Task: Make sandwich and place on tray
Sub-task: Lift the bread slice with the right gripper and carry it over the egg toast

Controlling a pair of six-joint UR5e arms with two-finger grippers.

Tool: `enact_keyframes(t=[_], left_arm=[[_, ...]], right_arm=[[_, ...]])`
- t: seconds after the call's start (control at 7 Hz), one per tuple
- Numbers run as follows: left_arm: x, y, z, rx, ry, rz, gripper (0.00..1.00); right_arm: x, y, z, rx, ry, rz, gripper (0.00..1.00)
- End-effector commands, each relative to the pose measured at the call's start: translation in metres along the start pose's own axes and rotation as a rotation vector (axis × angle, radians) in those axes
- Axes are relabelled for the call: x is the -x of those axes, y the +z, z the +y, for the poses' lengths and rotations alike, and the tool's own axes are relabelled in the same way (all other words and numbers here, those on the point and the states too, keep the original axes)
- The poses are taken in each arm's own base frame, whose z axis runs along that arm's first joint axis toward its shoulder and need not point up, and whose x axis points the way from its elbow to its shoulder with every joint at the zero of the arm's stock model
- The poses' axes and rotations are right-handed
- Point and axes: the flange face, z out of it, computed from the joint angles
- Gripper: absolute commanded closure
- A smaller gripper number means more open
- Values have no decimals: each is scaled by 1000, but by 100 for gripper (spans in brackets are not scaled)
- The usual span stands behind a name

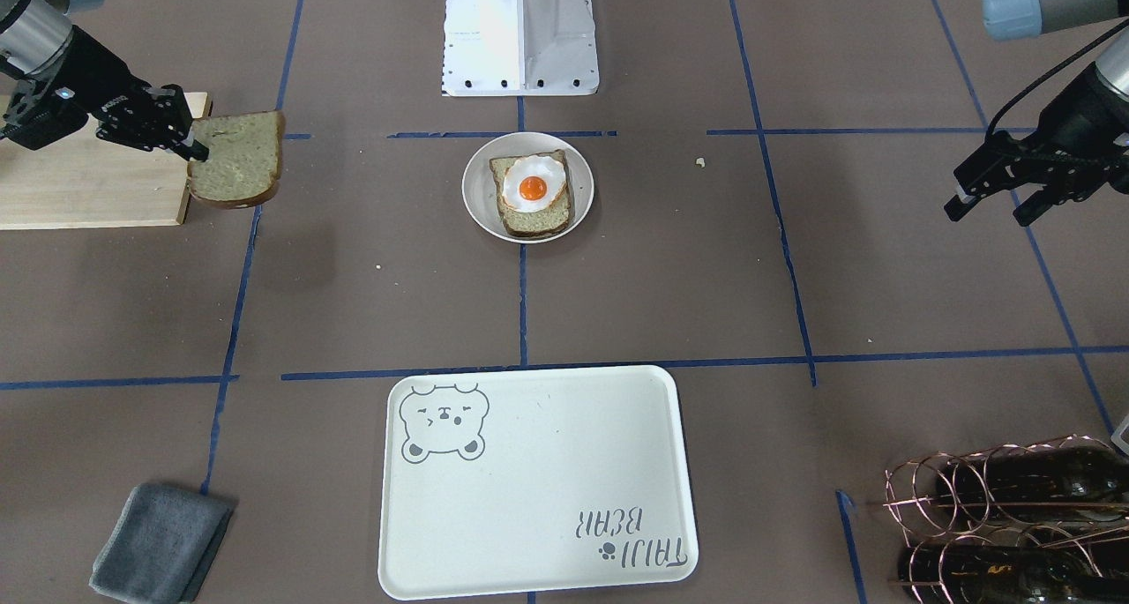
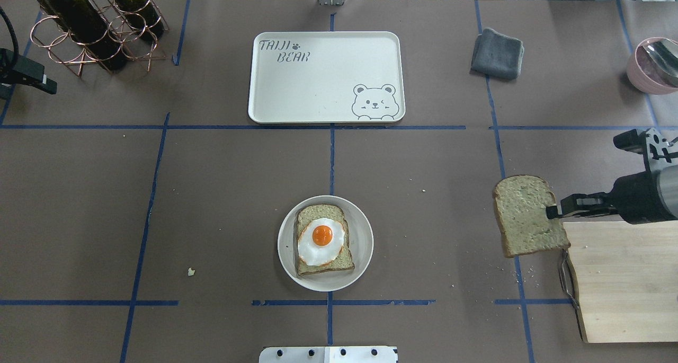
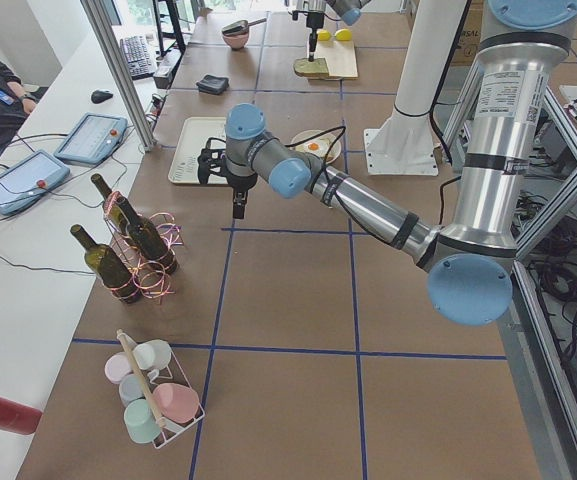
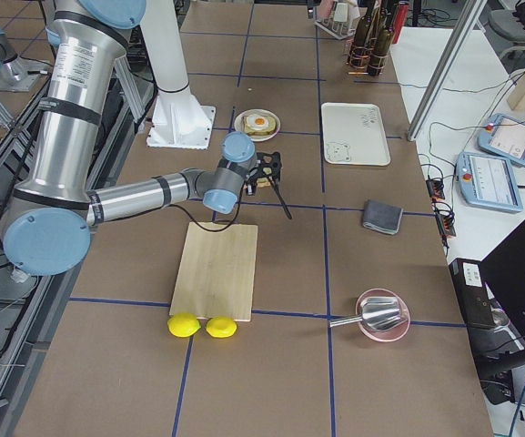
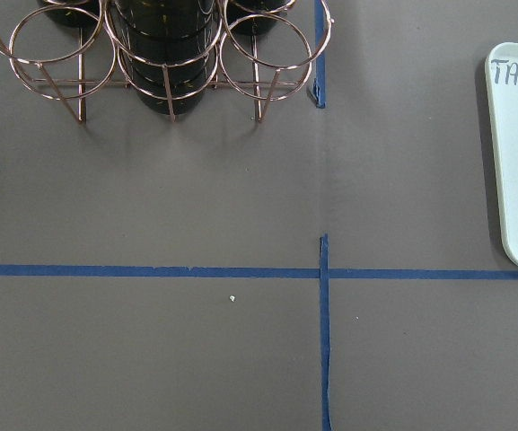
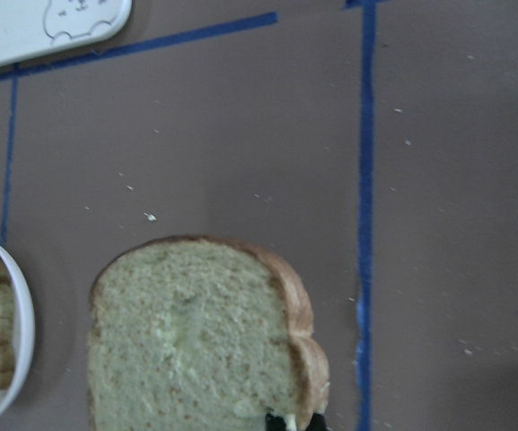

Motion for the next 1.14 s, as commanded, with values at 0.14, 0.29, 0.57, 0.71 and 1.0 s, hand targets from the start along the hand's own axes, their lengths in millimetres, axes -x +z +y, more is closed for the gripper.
enact_keyframes(t=[0.14,0.29,0.57,0.71,1.0], left_arm=[[4,5,-2,5,-7,-5,0],[5,5,-2,6,-8,-5,0],[9,9,-3,12,-14,-11,0],[9,9,-3,10,-11,-9,0],[6,18,-1,24,-12,-6,0]], right_arm=[[167,61,-32,56,33,-43,100],[218,100,-12,46,20,1,100],[265,163,20,43,-9,36,100],[280,191,20,38,1,52,100],[282,212,20,35,4,78,100]])
